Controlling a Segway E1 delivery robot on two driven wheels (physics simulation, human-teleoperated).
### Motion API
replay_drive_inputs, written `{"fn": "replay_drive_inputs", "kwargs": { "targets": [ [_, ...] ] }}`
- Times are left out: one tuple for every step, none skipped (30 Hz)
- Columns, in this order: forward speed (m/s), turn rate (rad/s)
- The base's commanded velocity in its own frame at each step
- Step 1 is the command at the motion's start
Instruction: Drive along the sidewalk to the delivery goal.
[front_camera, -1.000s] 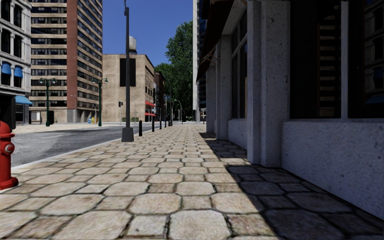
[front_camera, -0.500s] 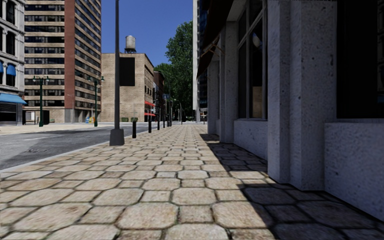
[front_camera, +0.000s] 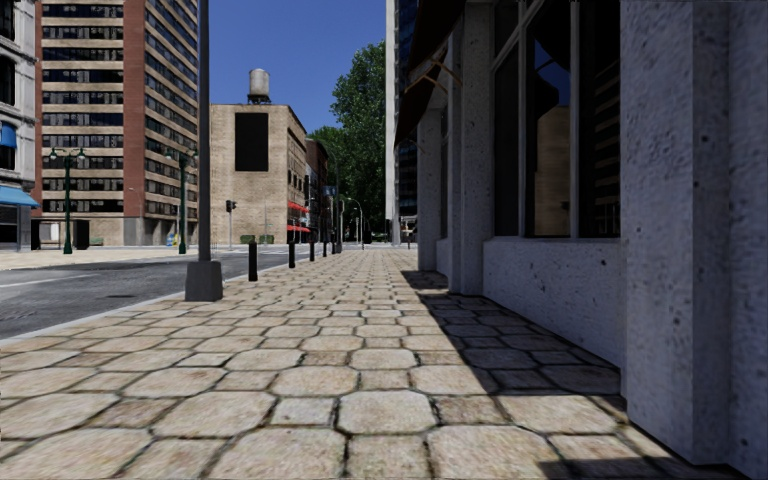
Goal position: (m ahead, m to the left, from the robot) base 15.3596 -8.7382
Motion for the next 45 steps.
{"fn": "replay_drive_inputs", "kwargs": {
  "targets": [
    [2.0, 0.0],
    [2.0, 0.0],
    [2.0, 0.0],
    [2.0, 0.0],
    [2.0, 0.0],
    [2.0, 0.0],
    [2.0, 0.0],
    [2.0, 0.0],
    [2.0, 0.0],
    [2.0, 0.0],
    [2.0, 0.0],
    [2.0, 0.0],
    [2.0, 0.0],
    [2.0, 0.0],
    [2.0, 0.0],
    [2.0, 0.0],
    [2.0, 0.0],
    [2.0, 0.0],
    [2.0, 0.0],
    [2.0, 0.0],
    [2.0, 0.0],
    [2.0, 0.0],
    [2.0, 0.0],
    [2.0, 0.0],
    [2.0, 0.0],
    [2.0, 0.0],
    [2.0, 0.0],
    [2.0, 0.0],
    [2.0, 0.0],
    [2.0, 0.0],
    [2.0, 0.0],
    [2.0, 0.0],
    [2.0, 0.0],
    [2.0, 0.0],
    [2.0, 0.0],
    [2.0, 0.0],
    [2.0, 0.0],
    [2.0, 0.0],
    [2.0, 0.0],
    [2.0, 0.0],
    [2.0, 0.0],
    [2.0, 0.0],
    [2.0, 0.0],
    [2.0, 0.0],
    [2.0, 0.0]
  ]
}}
